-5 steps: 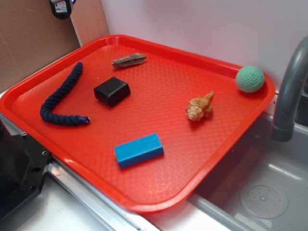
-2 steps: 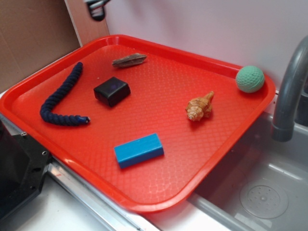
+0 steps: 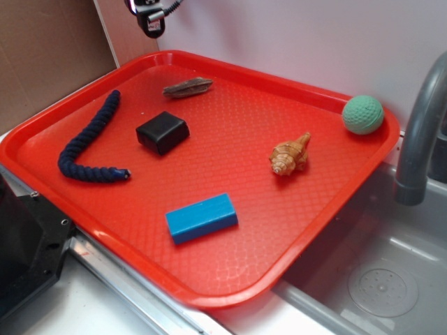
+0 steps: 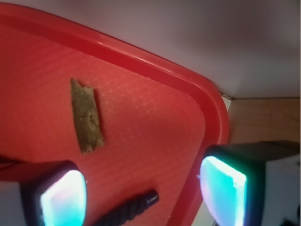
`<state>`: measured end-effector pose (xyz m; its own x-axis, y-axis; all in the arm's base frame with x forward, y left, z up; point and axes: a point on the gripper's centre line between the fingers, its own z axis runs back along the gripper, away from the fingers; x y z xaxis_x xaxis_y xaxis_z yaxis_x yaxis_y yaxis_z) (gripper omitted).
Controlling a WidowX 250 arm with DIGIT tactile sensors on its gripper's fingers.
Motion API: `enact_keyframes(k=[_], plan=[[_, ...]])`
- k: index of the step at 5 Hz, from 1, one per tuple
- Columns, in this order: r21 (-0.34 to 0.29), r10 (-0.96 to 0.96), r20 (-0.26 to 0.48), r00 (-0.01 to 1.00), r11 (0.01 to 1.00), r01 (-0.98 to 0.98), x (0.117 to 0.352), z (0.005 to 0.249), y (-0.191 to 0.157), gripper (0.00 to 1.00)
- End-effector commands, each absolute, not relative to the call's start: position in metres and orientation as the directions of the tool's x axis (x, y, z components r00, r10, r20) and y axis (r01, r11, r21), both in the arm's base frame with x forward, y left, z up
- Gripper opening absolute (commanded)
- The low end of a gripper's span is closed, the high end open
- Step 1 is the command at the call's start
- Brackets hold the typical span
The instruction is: Grab the wood chip.
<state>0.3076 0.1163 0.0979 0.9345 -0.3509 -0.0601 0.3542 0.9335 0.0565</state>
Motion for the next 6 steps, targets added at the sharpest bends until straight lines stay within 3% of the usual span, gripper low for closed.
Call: enact_keyframes(k=[1, 2, 3, 5, 6], plan=[[0.077, -0.388, -0.005, 0.922, 0.919, 0.387, 0.335, 0.074, 0.089, 1.00], [0.040, -0.430, -0.026, 0.902, 0.901, 0.431, 0.342, 0.070, 0.087, 1.00], [0.118, -0.586, -0.025, 0.810, 0.803, 0.585, 0.348, 0.084, 0.094, 1.00], [0.118, -0.586, -0.025, 0.810, 0.803, 0.585, 0.348, 0.084, 0.094, 1.00], [0.111, -0.709, -0.087, 0.700, 0.692, 0.714, 0.352, 0.069, 0.050, 1.00]])
